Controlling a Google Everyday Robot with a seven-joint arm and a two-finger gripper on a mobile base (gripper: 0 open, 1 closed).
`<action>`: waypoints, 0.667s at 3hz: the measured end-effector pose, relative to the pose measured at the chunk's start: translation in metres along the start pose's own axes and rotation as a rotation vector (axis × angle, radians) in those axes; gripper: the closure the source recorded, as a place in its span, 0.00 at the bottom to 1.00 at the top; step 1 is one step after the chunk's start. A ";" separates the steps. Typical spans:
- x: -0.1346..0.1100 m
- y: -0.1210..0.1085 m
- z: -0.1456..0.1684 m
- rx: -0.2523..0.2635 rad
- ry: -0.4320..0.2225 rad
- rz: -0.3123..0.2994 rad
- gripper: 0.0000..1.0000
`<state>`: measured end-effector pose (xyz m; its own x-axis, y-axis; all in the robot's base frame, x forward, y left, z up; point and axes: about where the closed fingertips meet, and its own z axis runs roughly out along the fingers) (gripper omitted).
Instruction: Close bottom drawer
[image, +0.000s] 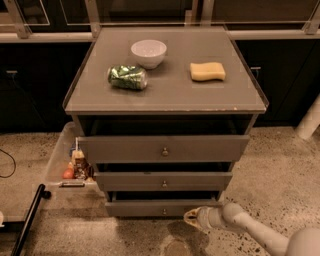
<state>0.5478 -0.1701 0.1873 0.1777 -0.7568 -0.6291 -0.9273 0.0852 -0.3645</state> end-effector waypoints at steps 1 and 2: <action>0.008 -0.021 0.013 -0.015 0.035 -0.019 1.00; 0.008 -0.023 0.014 -0.015 0.036 -0.022 0.81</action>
Offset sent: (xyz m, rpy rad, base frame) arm 0.0214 0.0002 -0.0056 -0.0358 0.0023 0.0084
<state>0.5750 -0.1686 0.1810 0.1862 -0.7809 -0.5962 -0.9284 0.0588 -0.3669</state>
